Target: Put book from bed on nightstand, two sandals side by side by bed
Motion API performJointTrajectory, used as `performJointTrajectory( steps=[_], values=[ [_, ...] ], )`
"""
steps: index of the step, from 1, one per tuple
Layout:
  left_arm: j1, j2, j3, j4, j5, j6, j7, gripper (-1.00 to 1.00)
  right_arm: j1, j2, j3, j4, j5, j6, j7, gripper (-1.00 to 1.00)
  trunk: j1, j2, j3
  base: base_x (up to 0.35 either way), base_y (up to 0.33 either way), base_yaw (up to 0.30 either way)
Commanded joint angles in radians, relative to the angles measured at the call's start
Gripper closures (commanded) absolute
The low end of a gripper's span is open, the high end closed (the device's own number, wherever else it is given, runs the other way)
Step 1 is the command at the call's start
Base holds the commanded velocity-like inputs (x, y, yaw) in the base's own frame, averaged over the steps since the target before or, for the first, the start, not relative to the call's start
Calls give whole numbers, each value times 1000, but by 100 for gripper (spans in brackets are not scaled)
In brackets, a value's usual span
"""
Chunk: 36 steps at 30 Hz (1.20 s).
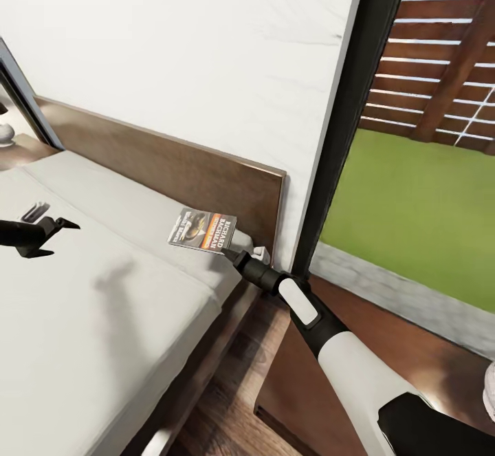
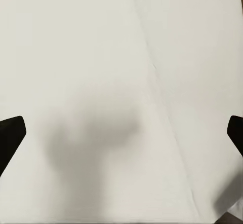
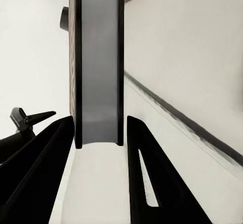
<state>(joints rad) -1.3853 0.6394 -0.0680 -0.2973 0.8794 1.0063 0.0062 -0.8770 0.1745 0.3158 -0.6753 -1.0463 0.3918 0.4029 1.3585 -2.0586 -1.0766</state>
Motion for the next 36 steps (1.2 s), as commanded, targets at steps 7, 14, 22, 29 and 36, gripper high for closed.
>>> performJointTrajectory(
  steps=[7,14,22,29,36],
  values=[
    [1,2,-7,32,2,-4,1,-100,0,0,1,1,-6,5,0,100,-27,49,21,0,0,0],
    [1,2,-7,61,-30,-9,0,-100,-1,0,1,0,-6,10,0,100,-54,98,43,0,0,0],
    [2,2,-8,94,-64,-18,-32,-100,-1,0,3,0,-6,14,0,100,-85,154,68,0,0,0],
    [2,1,-9,104,-84,-33,-80,-100,-1,0,4,0,-6,15,1,100,-92,168,75,0,0,0],
    [2,0,-10,105,-86,-50,-85,-100,-1,0,4,0,-6,13,2,100,-92,168,75,0,0,0]
  ],
)
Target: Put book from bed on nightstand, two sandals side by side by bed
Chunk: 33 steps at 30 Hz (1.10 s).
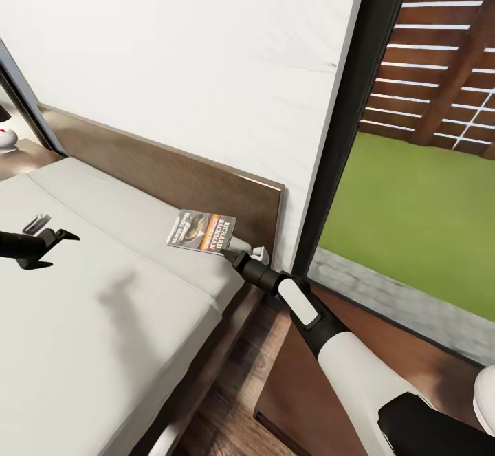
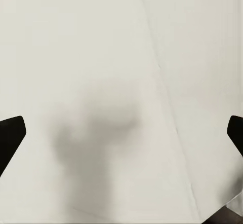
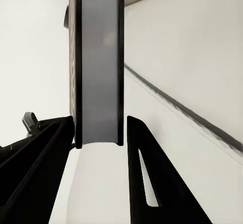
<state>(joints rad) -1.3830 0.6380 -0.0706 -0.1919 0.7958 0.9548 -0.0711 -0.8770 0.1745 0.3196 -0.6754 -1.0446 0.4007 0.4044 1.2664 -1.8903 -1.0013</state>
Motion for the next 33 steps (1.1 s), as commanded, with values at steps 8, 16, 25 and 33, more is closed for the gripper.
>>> performJointTrajectory(
  steps=[8,16,25,33],
  values=[
    [-1,0,-8,0,-3,-10,-9,-100,0,0,1,0,-8,1,3,100,0,0,-1,0,0,0],
    [-1,0,-8,0,-4,-11,-9,-100,0,0,8,0,-6,-1,6,100,0,0,-1,0,0,0],
    [-1,0,-8,0,-4,-12,-9,-100,0,0,16,0,-6,-3,7,100,0,0,-1,0,0,0],
    [-1,1,-8,0,-4,-11,-9,-100,0,0,16,0,-7,-3,7,100,0,0,1,0,0,0]
  ],
)
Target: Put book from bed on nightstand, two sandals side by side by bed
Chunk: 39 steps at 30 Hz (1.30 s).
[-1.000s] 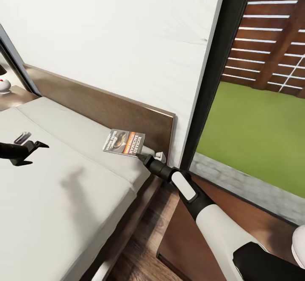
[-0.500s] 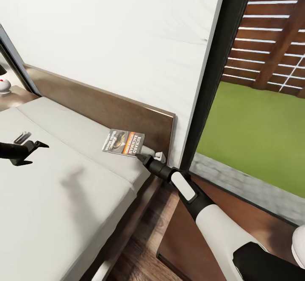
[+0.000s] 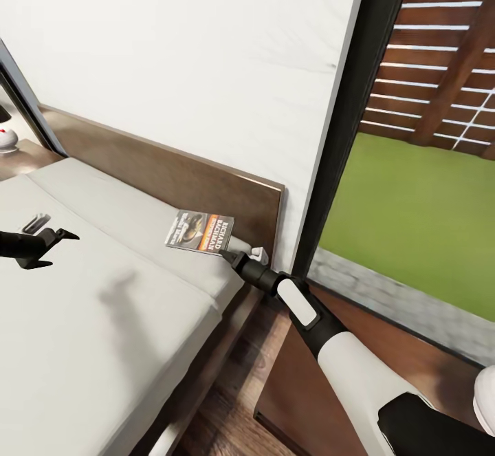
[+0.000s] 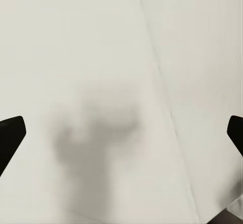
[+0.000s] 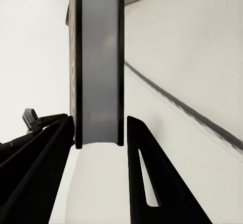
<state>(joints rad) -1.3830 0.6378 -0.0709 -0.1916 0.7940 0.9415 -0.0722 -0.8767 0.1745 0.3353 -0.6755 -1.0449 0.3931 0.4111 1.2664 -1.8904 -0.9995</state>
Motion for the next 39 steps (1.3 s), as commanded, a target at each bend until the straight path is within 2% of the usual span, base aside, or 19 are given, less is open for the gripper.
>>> performJointTrajectory(
  steps=[1,13,17,19,22,25,28,29,31,32,36,39],
  values=[
    [-1,1,-7,0,-2,2,-8,-100,-1,0,1,1,-7,4,1,100,0,0,0,0,0,0],
    [-1,7,-7,23,-2,2,-12,-100,-1,0,1,1,-6,12,2,100,0,0,17,0,0,0],
    [0,12,-8,65,-4,-2,-51,-100,-1,0,1,1,-5,17,5,100,0,0,23,0,0,0],
    [1,15,-8,95,-14,-16,-99,-100,-1,0,1,1,-4,18,14,100,0,0,26,0,0,0],
    [2,25,-8,131,-61,-46,-201,-100,-1,0,5,1,-2,20,36,100,0,0,31,0,0,0],
    [2,35,-8,155,-123,-72,-313,-100,-1,0,16,2,-2,20,53,100,0,0,36,0,0,0],
    [7,47,-8,169,-190,-103,-445,-100,-1,0,30,7,-2,20,64,100,0,0,40,0,0,0],
    [20,55,-8,174,-227,-125,-534,-100,-1,0,36,10,-1,20,69,100,0,0,42,0,0,0],
    [39,62,-9,178,-254,-148,-618,-100,-1,0,41,13,-1,20,73,100,0,0,45,0,0,0],
    [58,66,-9,180,-272,-171,-693,-100,0,0,44,14,-2,20,78,100,0,0,47,0,0,0],
    [84,71,-9,183,-294,-220,-809,-100,1,0,52,16,-2,19,88,100,0,0,53,0,0,0],
    [94,73,-9,183,-299,-238,-839,-100,2,0,58,17,-3,18,95,100,0,0,58,0,0,0]
  ],
)
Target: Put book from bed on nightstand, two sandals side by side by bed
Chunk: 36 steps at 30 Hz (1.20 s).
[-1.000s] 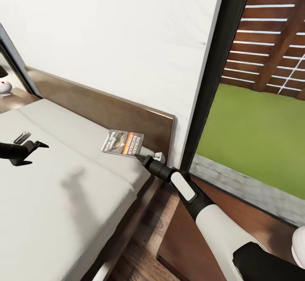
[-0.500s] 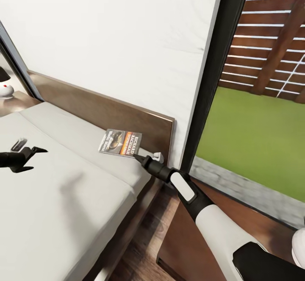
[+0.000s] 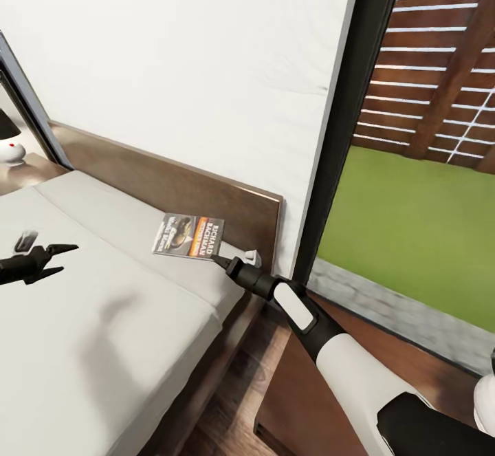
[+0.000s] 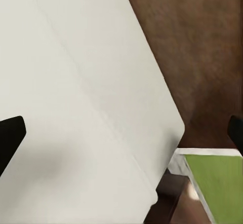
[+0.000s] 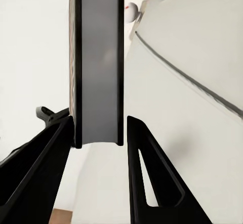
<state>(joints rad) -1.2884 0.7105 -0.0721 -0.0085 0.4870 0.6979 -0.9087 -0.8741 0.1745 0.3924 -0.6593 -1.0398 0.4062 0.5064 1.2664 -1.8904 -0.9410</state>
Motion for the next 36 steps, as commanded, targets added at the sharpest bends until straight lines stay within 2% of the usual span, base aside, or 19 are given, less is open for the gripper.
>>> performJointTrajectory(
  steps=[1,9,16,21,28,36],
  values=[
    [3,1,-8,0,7,2,-10,-100,-1,0,3,1,-8,4,2,100,0,0,1,0,0,0],
    [18,1,-8,1,4,-12,-36,-100,4,0,27,2,-8,-3,8,100,0,0,13,0,0,0],
    [26,-1,-8,2,3,-13,-38,-100,7,0,30,5,-8,-5,10,100,0,0,24,0,0,0],
    [57,-4,-8,1,4,-14,-38,-100,7,0,30,9,-8,-6,11,100,0,0,32,0,0,0],
    [73,-27,-8,1,4,-31,-38,-100,8,0,28,10,-9,-7,10,100,0,0,43,0,0,0],
    [75,-33,-6,1,4,-41,-37,-100,9,0,31,11,-9,-11,8,100,0,0,56,0,0,0]
  ],
)
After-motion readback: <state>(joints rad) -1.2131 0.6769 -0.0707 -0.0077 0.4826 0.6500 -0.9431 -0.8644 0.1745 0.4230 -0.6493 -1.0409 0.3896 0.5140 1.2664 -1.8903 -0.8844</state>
